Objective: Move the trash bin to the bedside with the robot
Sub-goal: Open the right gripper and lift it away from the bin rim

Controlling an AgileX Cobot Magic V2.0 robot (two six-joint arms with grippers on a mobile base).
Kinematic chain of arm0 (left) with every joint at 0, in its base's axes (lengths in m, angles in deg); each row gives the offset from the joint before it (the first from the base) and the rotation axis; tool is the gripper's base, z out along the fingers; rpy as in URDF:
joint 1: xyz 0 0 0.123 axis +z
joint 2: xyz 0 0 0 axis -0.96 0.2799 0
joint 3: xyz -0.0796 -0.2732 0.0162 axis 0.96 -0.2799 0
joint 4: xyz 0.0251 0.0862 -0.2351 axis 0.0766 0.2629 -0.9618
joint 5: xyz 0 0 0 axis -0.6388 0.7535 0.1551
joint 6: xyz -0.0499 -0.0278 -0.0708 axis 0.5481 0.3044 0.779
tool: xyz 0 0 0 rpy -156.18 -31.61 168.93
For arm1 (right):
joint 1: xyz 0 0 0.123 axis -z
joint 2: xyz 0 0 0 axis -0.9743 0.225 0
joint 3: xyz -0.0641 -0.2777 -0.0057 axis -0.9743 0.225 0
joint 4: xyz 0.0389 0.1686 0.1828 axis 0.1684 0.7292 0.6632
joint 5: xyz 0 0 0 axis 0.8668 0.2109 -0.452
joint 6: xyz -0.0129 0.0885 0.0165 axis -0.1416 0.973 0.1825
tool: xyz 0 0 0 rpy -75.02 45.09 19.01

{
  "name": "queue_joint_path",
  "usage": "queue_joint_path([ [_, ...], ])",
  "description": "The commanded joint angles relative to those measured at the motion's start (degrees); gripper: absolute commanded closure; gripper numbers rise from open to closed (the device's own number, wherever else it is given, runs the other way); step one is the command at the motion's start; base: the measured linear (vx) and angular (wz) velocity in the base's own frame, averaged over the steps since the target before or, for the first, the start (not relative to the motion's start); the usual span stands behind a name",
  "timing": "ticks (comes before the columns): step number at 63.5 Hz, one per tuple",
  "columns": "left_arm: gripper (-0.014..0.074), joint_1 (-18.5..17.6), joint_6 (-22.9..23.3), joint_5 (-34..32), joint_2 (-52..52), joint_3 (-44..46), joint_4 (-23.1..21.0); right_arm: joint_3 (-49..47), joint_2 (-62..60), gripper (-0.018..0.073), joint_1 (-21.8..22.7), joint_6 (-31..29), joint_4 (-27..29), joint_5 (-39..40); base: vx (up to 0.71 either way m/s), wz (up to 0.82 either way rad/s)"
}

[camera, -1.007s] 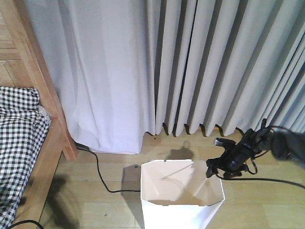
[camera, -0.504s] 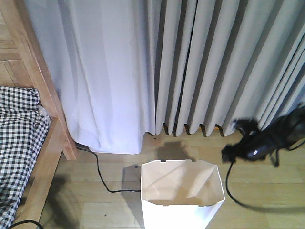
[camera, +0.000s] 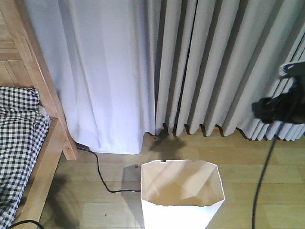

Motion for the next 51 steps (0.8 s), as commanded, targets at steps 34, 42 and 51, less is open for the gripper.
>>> queue_joint_path([
  [34, 0.0602, 0.0, 0.1, -4.6, -0.8, -1.5, 0.0, 23.6, -59.5, -0.0013, 0.1, 8.3, 0.9, 6.1, 0.0, 0.0],
  [42, 0.0602, 0.0, 0.1, -4.6, -0.8, -1.5, 0.0, 27.6, -66.2, -0.0013, 0.1, 10.0, 2.7, 12.3, 0.0, 0.0],
  [51, 0.0602, 0.0, 0.1, -4.6, -0.8, -1.5, 0.0, 27.8, -67.0, -0.0013, 0.1, 10.0, 3.7, 8.8, 0.0, 0.0],
])
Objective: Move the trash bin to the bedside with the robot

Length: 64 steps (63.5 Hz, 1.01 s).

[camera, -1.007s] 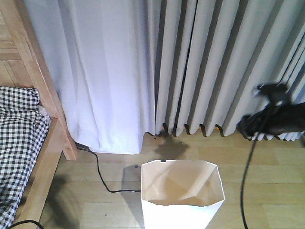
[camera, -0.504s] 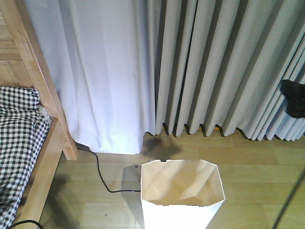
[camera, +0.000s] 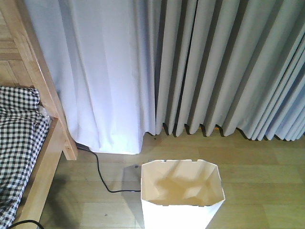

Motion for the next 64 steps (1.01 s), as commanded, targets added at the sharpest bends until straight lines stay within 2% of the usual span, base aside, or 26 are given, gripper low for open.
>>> queue_joint_path([
  [1, 0.0602, 0.0, 0.1, -4.6, -0.8, -1.5, 0.0, -1.3, 0.5, -0.0013, 0.1, 0.2, 1.2, 0.6, 0.0, 0.0],
  [11, 0.0602, 0.0, 0.1, -4.6, -0.8, -1.5, 0.0, -1.3, 0.5, -0.0006, 0.1, 0.0, 0.7, -1.4, 0.0, 0.0],
  [15, 0.0602, 0.0, 0.1, -4.6, -0.8, -1.5, 0.0, -1.3, 0.5, 0.0036, 0.1, 0.0, 0.7, -1.3, 0.0, 0.0],
  [20, 0.0602, 0.0, 0.1, -4.6, -0.8, -1.5, 0.0, -1.3, 0.5, 0.0171, 0.1, 0.0, 0.7, -1.3, 0.0, 0.0],
  [31, 0.0602, 0.0, 0.1, -4.6, -0.8, -1.5, 0.0, -1.3, 0.5, 0.0578, 0.1, 0.0, 1.0, -1.3, 0.0, 0.0],
  [48, 0.0602, 0.0, 0.1, -4.6, -0.8, -1.5, 0.0, -1.3, 0.5, 0.0569, 0.1, 0.0, 1.3, -1.3, 0.0, 0.0],
  [59, 0.0602, 0.0, 0.1, -4.6, -0.8, -1.5, 0.0, -1.3, 0.5, 0.0569, 0.1, -1.6, -0.4, -1.2, 0.0, 0.0],
  [62, 0.0602, 0.0, 0.1, -4.6, -0.8, -1.5, 0.0, -1.3, 0.5, 0.0569, 0.1, -1.2, -2.1, -1.3, 0.0, 0.0],
  [64, 0.0602, 0.0, 0.1, -4.6, -0.8, -1.5, 0.0, -1.3, 0.5, 0.0569, 0.1, 0.8, -5.4, -1.3, 0.0, 0.0],
])
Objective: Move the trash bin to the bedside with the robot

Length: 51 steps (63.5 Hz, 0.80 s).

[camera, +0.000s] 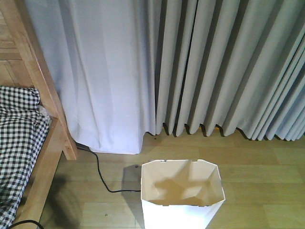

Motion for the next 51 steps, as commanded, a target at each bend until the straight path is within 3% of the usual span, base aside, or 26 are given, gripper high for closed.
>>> queue_joint_path([
  [1, 0.0602, 0.0, 0.1, -4.6, -0.8, -1.5, 0.0, -1.5, 0.5, 0.0569, 0.1, 2.7, -5.1, 2.4, 0.0, 0.0],
  [5, 0.0602, 0.0, 0.1, -4.6, -0.8, -1.5, 0.0, -1.5, 0.5, 0.0569, 0.1, 12.9, -15.1, 2.5, 0.0, 0.0],
  [13, 0.0602, 0.0, 0.1, -4.6, -0.8, -1.5, 0.0, -1.5, 0.5, 0.0569, 0.1, 39.2, -39.1, 2.5, 0.0, 0.0],
  [19, 0.0602, 0.0, 0.1, -4.6, -0.8, -1.5, 0.0, -1.5, 0.5, 0.0569, 0.1, 49.5, -49.3, 2.6, 0.0, 0.0],
  [26, 0.0602, 0.0, 0.1, -4.6, -0.8, -1.5, 0.0, -0.2, 0.5, 0.0569, 0.1, 51.9, -54.4, 3.6, 0.0, 0.0],
  [35, 0.0602, 0.0, 0.1, -4.6, -0.8, -1.5, 0.0, 5.8, -2.5, 0.0569, -1.0, 52.7, -54.5, 8.5, 0.0, 0.0],
  [45, 0.0602, 0.0, 0.1, -4.6, -0.8, -1.5, 0.0, 11.7, -8.3, 0.0569, -5.9, 52.7, -55.4, 8.8, 0.0, 0.0],
  [51, 0.0602, 0.0, 0.1, -4.6, -0.8, -1.5, 0.0, 14.6, -10.2, 0.0569, -5.9, 53.4, -54.2, 9.1, 0.0, 0.0],
])
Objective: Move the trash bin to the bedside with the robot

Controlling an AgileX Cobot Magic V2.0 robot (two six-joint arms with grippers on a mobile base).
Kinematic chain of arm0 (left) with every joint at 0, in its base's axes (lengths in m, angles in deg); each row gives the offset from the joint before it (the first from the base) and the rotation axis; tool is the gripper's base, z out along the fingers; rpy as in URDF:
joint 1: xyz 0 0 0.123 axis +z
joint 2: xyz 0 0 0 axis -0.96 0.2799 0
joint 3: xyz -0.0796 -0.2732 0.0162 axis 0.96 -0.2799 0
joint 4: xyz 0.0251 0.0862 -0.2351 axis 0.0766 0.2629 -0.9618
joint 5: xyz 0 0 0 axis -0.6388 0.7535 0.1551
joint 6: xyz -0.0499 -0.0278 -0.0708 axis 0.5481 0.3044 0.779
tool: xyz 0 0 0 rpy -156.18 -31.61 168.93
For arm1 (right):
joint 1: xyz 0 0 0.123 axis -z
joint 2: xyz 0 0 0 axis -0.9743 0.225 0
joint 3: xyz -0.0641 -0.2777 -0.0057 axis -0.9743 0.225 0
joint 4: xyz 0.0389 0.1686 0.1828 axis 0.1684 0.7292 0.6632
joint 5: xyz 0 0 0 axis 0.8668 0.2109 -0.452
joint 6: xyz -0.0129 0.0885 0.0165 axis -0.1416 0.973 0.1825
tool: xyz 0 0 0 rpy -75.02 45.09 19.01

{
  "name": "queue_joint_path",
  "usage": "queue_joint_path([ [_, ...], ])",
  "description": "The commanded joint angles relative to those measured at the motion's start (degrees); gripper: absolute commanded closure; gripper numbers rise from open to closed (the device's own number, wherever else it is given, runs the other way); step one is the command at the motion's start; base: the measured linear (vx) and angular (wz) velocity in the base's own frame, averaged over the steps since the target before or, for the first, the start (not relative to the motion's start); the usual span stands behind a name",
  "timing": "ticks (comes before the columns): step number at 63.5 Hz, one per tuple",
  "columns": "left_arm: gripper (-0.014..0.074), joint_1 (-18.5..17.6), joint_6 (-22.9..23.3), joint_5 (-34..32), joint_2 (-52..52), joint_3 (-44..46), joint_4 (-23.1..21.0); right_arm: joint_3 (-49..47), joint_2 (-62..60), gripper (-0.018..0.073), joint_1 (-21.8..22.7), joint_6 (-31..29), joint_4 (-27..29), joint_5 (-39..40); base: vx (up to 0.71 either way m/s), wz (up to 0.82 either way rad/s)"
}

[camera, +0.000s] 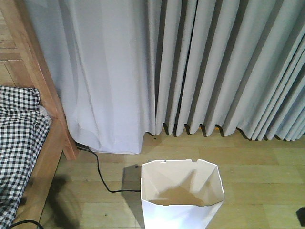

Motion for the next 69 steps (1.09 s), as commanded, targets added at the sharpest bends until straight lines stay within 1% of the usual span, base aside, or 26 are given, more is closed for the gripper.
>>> queue_joint_path([
  [1, 0.0602, 0.0, 0.1, -4.6, -0.8, -1.5, 0.0, 1.3, -1.0, 0.0569, 0.1, 0.6, 0.3, 5.4, 0.0, 0.0],
  [5, 0.0602, 0.0, 0.1, -4.6, -0.8, -1.5, 0.0, 1.4, -1.0, 0.0569, 0.6, 1.9, 0.2, 4.9, 0.0, 0.0],
  [69, 0.0602, 0.0, 0.1, -4.6, -0.8, -1.5, 0.0, 1.4, -1.0, 0.0569, 0.9, 1.8, 0.2, 4.9, 0.0, 0.0],
])
